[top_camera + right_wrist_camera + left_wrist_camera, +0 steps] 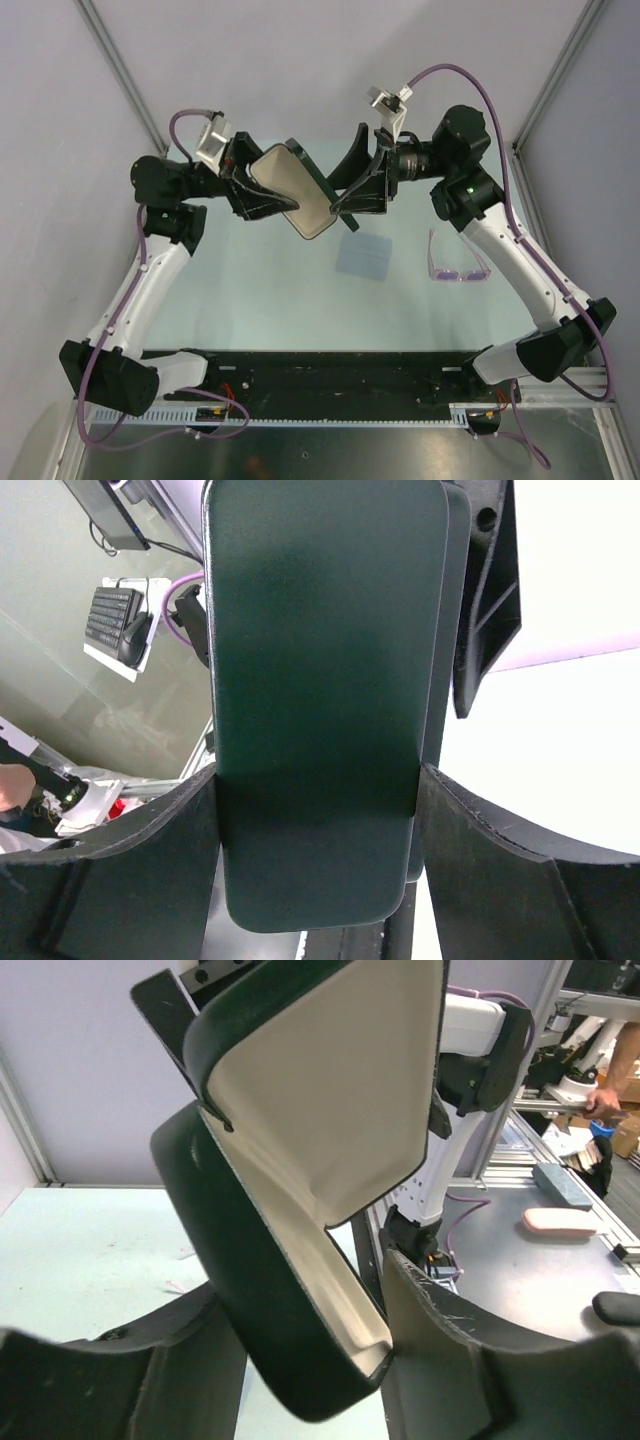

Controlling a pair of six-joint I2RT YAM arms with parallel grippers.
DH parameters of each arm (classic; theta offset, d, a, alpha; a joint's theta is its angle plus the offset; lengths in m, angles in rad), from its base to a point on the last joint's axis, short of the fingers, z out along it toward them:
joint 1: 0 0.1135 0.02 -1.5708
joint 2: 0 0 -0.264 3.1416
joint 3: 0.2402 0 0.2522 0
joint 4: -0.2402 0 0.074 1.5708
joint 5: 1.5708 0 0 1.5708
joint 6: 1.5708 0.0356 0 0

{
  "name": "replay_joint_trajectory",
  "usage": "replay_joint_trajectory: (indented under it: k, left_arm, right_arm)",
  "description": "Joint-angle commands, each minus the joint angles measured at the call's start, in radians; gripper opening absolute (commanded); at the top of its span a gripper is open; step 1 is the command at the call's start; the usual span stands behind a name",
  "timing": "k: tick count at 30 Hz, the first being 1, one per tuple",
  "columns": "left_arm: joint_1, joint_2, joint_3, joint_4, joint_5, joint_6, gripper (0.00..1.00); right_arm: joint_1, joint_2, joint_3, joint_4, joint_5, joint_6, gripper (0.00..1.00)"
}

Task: Organize the sunglasses
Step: Open the sunglasses case, then place the opened sunglasses case at the center of the board.

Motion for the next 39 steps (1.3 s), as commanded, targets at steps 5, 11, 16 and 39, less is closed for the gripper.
replay_joint_trajectory:
  k: [5, 11, 16, 39]
  left_arm:
    - [0.006, 0.005, 0.004, 0.002, -0.102, 0.006, 0.85]
    - [0.075, -0.008, -0.043, 0.002, -0.270, -0.021, 1.00]
    - [0.163, -0.023, -0.101, 0.002, -0.366, -0.101, 1.00]
    - [0.315, -0.198, -0.367, -0.158, -0.407, -0.032, 1.00]
  right_arm:
    - [-0.003, -0.060, 0.008, 0.002, 0.030, -0.016, 0.09]
    - [-0.031, -0.053, 0.009, -0.102, 0.111, -0.078, 0.09]
    - [-0.058, -0.029, -0.005, -0.170, 0.156, -0.108, 0.08]
    - [0.071, 0.631, 0.060, -0.282, 0.009, -0.331, 0.06]
